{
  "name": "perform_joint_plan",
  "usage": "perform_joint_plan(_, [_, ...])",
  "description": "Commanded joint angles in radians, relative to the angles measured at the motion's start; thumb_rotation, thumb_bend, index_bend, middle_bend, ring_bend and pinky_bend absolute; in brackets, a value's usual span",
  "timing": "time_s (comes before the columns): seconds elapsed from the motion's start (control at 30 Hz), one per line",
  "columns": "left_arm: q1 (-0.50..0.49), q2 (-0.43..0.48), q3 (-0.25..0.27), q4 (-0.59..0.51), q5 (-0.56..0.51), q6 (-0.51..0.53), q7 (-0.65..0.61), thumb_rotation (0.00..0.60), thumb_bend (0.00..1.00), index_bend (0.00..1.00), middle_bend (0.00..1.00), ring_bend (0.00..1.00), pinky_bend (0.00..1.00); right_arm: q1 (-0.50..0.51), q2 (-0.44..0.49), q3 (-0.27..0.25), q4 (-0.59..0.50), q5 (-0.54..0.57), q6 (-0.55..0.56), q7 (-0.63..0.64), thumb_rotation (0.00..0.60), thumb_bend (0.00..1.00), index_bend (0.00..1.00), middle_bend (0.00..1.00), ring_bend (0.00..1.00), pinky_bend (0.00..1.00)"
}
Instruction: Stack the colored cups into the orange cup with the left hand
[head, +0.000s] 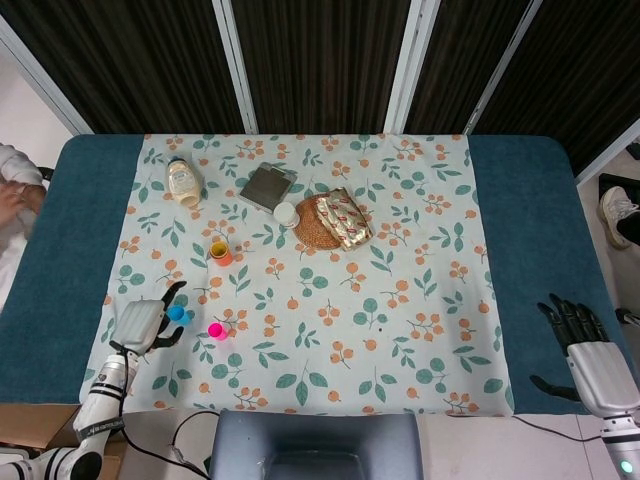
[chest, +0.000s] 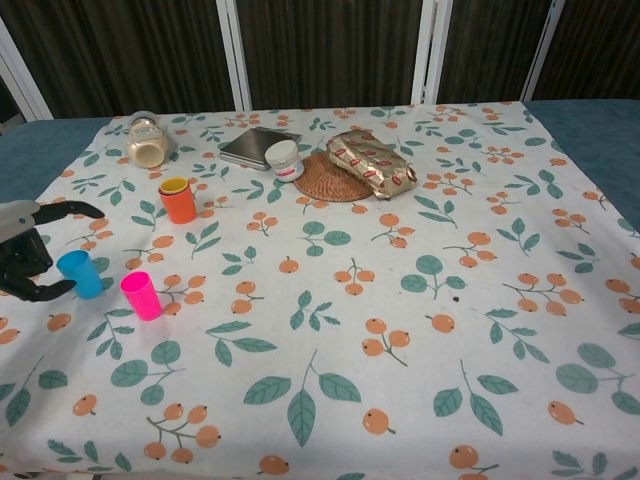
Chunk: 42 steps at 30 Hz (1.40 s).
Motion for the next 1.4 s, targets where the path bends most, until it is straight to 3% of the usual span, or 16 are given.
perform_joint_plan(0.03, [0.006,-0.018,-0.006,0.031,-0.006,-0.018,-0.018,0.6,0.33,0.27,1.0,1.0,1.0,0.0,-0.001,0.001,0.0,0.003,-0.001,-0.003,0.6,0.19,0.0,0.0,0.0,0.0])
perform_joint_plan(0.6, [0.008,-0.054,-0.06,0.106,0.016,-0.021,-0.074,0.6,0.36,0.6,1.0,1.0,1.0,0.001,-0.006,0.001,0.0,0.004,-0.002,-0.013,0.6,0.19,0.0,0.0,0.0,0.0])
perform_joint_plan(0.77, [-0.01,-0.045,-0.096,0.085,0.021,-0.01,-0.073,0.6,0.36,0.61,1.0,1.0,1.0,0.001,-0.008,0.001,-0.001,0.004,-0.004,-0.017,0.6,0.19,0.0,0.0,0.0,0.0])
perform_joint_plan(0.8, [-0.047,-0.045,-0.166,0.057,0.029,0.016,-0.083,0.6,0.36,0.61,1.0,1.0,1.0,0.003,-0.01,0.002,0.0,0.007,-0.008,-0.022,0.6,0.19,0.0,0.0,0.0,0.0])
perform_joint_plan(0.83, [-0.068,-0.049,-0.195,0.053,0.015,0.011,-0.073,0.6,0.36,0.61,1.0,1.0,1.0,0.004,-0.011,0.003,0.0,0.01,-0.009,-0.025,0.6,0.19,0.0,0.0,0.0,0.0])
perform_joint_plan(1.03, [-0.176,-0.104,-0.306,0.118,-0.109,-0.042,0.015,0.6,0.36,0.61,1.0,1.0,1.0,0.003,-0.011,0.011,-0.002,0.023,-0.007,-0.027,0.6,0.19,0.0,0.0,0.0,0.0])
perform_joint_plan(1.2, [-0.243,-0.169,-0.33,0.217,-0.175,-0.086,0.056,0.6,0.36,0.61,1.0,1.0,1.0,0.007,-0.011,0.019,-0.001,0.042,-0.017,-0.031,0.6,0.19,0.0,0.0,0.0,0.0])
perform_joint_plan(1.4, [-0.278,-0.226,-0.322,0.309,-0.199,-0.104,0.076,0.6,0.36,0.61,1.0,1.0,1.0,0.007,-0.006,0.023,-0.003,0.051,-0.017,-0.022,0.6,0.19,0.0,0.0,0.0,0.0])
